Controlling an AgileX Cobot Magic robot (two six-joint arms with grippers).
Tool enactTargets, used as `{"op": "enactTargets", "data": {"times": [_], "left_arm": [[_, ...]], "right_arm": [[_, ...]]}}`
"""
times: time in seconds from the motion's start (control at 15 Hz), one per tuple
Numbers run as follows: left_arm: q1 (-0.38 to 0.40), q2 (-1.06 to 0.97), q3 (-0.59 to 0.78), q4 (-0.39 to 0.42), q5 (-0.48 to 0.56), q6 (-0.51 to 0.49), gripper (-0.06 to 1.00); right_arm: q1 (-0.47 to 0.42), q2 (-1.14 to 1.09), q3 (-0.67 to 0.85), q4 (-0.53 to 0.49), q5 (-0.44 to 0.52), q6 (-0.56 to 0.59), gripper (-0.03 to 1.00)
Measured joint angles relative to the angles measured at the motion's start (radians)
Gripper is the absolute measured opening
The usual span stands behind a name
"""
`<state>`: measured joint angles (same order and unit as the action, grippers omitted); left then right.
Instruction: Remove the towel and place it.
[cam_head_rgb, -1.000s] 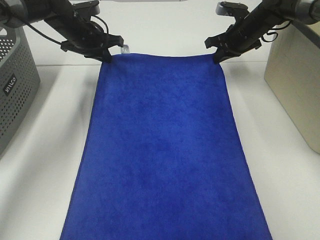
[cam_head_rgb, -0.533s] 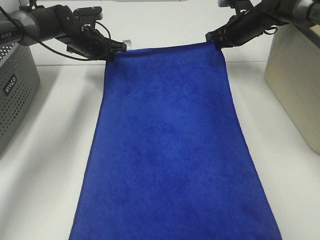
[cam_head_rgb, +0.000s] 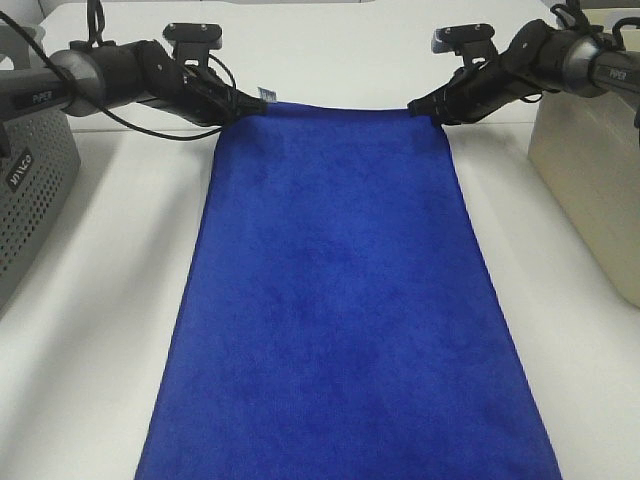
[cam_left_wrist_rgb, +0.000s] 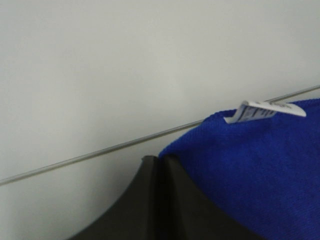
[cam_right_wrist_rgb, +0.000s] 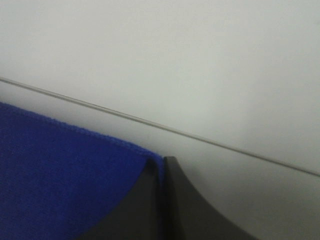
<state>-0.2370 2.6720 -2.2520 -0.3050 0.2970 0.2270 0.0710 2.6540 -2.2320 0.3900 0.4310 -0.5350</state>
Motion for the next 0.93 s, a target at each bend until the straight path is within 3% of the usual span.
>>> {"op": "enactTargets", "data": {"times": [0.6,0.93], "left_arm": [[0.000,0.046,-0.002,0.016,-0.055,0.003,0.01],[0.000,0.056,-0.002,0.027,-0.135,0.007,0.11]], "right_arm": [[0.000,0.034,0.000,0.001,-0.049,-0.006,0.04],[0.000,0.046,0.000,0.006,-0.092,-0.006,0.33]]}}
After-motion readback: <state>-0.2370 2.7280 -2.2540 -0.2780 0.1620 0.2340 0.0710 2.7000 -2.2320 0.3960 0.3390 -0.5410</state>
